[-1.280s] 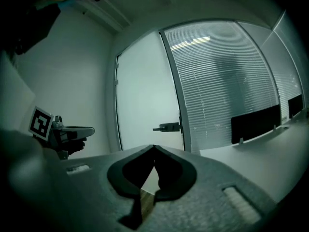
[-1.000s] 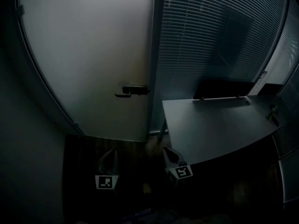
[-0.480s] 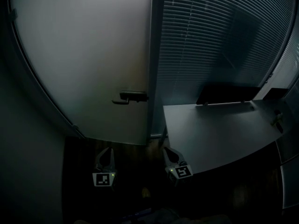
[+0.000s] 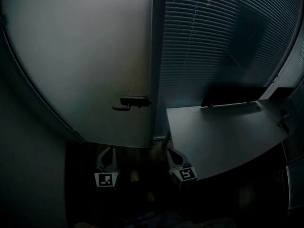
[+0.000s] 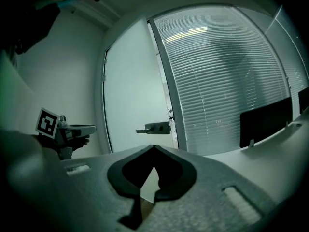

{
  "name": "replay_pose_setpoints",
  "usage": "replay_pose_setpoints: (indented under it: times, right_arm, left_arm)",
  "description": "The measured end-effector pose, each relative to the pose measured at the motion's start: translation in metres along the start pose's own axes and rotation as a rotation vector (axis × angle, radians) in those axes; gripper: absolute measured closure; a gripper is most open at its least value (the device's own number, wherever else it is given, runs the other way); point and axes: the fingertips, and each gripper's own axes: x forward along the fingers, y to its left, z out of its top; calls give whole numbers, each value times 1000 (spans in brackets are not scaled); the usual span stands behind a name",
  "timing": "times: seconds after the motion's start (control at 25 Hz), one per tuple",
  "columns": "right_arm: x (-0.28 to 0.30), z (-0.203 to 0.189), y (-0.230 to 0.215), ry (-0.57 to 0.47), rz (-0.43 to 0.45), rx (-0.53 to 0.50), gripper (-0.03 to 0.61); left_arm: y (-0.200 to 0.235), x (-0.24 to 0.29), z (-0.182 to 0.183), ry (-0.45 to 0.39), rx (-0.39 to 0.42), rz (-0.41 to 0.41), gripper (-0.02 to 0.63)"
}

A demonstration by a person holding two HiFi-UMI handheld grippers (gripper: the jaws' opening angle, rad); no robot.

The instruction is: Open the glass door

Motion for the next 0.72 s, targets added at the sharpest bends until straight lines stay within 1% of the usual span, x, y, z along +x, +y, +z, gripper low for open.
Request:
replay_pose_setpoints:
  times: [0.16,0.24,0.36,0.44,0.56,0.72]
  right_arm:
    - [28,8,-7,-16,-25,-5,576]
    - [43,6,-10,-13,-40,1,577]
    - [67,3,-15,-8,-46,0,577]
    - [81,10,-14,-8,-47,-4,577]
    - [94,26,-11,-6,-54,3,577]
    - [109,24,-19,11,-87,14,577]
  left_arm:
    - [14,30,-2,-3,-3,-27,609]
    - [20,46,-8,-2,-7,-41,609]
    - [27,72,-18,-4,8,-61,609]
    - [33,86,-15,1,37,-68,609]
    - [43,101,-8,29,112,-78,609]
    - [51,123,-16,50,179,-85,609]
